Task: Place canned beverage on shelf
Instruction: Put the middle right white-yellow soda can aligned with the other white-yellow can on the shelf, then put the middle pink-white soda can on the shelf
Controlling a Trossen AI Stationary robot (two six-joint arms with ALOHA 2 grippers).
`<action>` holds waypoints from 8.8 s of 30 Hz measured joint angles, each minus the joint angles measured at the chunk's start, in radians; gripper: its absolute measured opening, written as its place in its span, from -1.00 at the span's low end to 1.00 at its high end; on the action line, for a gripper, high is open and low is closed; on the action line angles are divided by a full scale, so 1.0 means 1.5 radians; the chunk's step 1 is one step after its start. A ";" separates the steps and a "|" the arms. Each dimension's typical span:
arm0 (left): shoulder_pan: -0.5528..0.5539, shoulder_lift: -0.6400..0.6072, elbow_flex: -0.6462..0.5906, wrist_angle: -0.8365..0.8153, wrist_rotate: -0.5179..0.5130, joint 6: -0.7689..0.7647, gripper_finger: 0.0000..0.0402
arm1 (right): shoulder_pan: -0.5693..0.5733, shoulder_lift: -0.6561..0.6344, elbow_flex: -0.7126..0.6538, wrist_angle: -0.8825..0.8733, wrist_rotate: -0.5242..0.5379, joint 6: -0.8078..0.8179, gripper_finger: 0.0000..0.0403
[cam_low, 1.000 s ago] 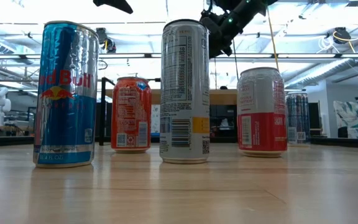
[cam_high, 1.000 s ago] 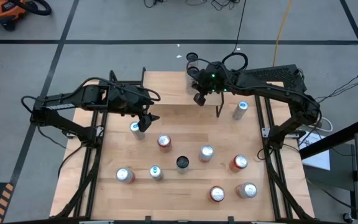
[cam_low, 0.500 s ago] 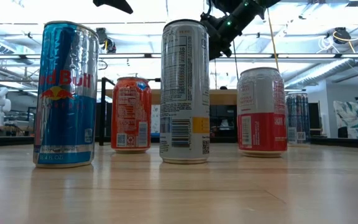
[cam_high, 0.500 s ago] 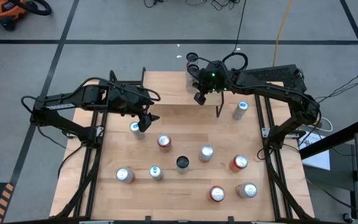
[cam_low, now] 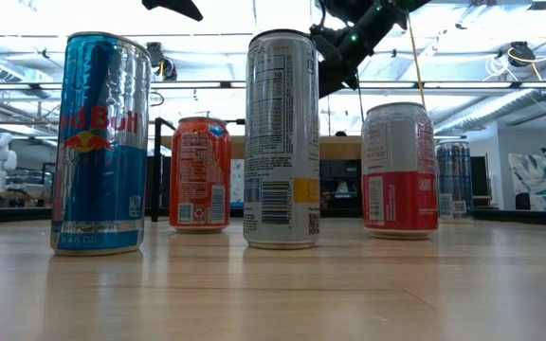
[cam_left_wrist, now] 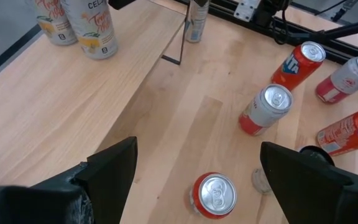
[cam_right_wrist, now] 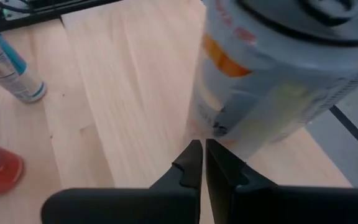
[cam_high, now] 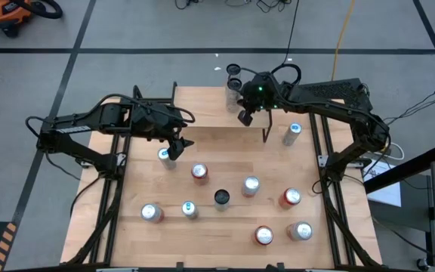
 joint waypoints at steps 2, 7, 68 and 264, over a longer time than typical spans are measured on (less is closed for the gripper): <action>0.000 0.000 0.000 0.000 0.000 0.000 0.70 | -0.002 0.000 0.000 0.002 0.000 -0.001 -1.00; 0.000 0.000 0.000 0.000 0.000 0.000 0.70 | -0.005 0.000 0.000 0.017 -0.004 -0.006 -1.00; -0.045 0.116 -0.044 -0.168 0.089 -0.185 0.70 | 0.221 -0.126 0.074 -0.296 -0.060 0.311 -1.00; -0.087 0.309 -0.047 0.006 0.037 -0.211 0.99 | 0.391 0.001 -0.197 -0.096 -0.126 0.105 0.32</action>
